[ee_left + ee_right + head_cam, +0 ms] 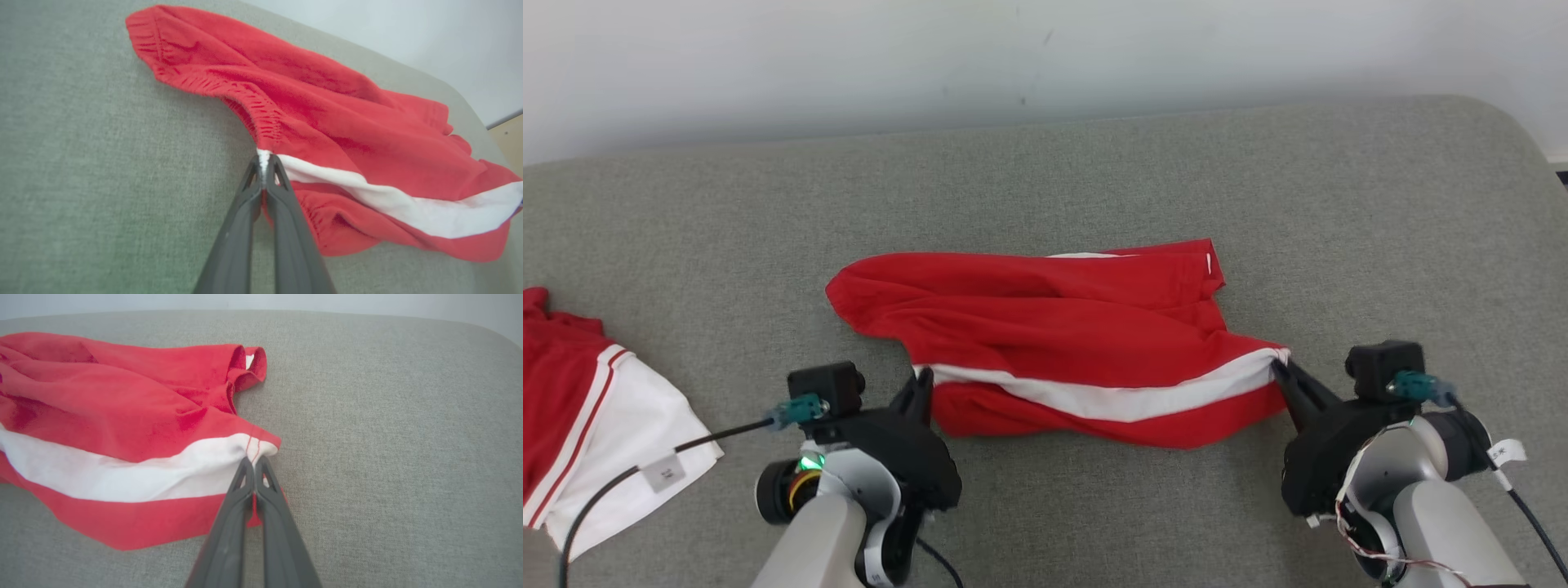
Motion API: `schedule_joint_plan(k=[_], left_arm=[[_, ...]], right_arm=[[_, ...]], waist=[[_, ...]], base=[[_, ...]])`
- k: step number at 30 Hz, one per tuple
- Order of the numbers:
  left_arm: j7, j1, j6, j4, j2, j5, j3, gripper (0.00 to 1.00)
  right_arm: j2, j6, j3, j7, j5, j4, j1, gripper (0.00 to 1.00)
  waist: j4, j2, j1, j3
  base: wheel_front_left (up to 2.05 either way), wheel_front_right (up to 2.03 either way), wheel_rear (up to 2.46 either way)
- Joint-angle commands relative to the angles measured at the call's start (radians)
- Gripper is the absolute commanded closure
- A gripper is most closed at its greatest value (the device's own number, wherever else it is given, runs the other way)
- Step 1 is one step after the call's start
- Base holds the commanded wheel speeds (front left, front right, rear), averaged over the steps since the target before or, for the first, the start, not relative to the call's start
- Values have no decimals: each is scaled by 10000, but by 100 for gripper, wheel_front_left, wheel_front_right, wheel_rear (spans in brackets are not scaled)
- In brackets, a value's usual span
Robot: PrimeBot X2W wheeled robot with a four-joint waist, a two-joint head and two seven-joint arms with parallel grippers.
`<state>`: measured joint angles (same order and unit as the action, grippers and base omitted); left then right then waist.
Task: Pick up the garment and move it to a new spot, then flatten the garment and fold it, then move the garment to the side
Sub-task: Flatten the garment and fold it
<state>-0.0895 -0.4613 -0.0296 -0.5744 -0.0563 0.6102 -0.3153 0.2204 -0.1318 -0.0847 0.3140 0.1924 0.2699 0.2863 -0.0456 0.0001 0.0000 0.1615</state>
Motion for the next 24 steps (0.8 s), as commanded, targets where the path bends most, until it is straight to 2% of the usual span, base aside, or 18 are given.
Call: schedule_joint_plan(k=[1,10,17,21,24], left_arm=[[223,-166,100,151,-47,96,105,100],[931,-773,579,1423,-132,458,494,100],[4,-1213,1081,2623,-546,1258,718,100],[-440,-1542,1054,3318,-1060,1444,995,100],[-784,-1815,1027,3717,-1199,1724,1157,100]], right_arm=[[-108,22,90,-206,304,-201,102,100],[39,22,481,-1271,1585,-1724,546,100],[462,22,830,-1543,1977,-2496,1240,100],[670,22,884,-1487,2008,-2784,1761,100],[816,22,954,-1462,1895,-2988,2151,100]], waist=[[10,-1,0,-53],[-39,-1,0,-441],[-252,-1,0,-744],[-383,-1,0,-878],[-461,-1,0,-942]], base=[[0,0,0],[0,0,0],[0,0,0],[0,0,0],[0,0,0]])
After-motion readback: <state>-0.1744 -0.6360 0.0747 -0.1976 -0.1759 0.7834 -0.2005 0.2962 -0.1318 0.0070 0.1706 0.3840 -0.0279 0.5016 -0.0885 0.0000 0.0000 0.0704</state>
